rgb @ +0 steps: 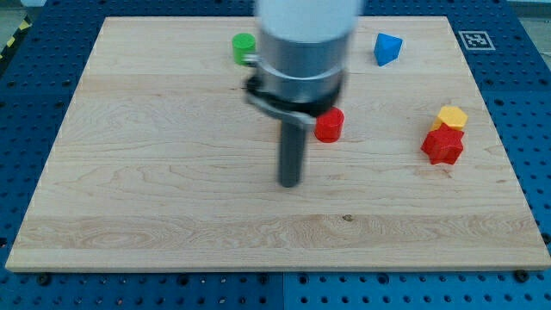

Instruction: Move the red circle into the red star

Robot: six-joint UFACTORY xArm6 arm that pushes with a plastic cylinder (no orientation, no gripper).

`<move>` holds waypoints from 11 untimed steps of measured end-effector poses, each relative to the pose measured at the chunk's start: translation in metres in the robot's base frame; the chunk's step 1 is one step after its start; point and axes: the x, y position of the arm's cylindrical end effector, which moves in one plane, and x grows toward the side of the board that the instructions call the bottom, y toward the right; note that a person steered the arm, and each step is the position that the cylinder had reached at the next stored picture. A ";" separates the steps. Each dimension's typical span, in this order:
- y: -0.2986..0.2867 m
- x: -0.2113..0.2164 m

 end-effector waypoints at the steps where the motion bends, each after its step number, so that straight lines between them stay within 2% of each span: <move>1: -0.043 -0.055; 2: -0.045 -0.105; 3: -0.033 -0.106; 4: 0.023 -0.107; 7: 0.093 -0.082; 9: 0.107 -0.057; 11: 0.144 -0.040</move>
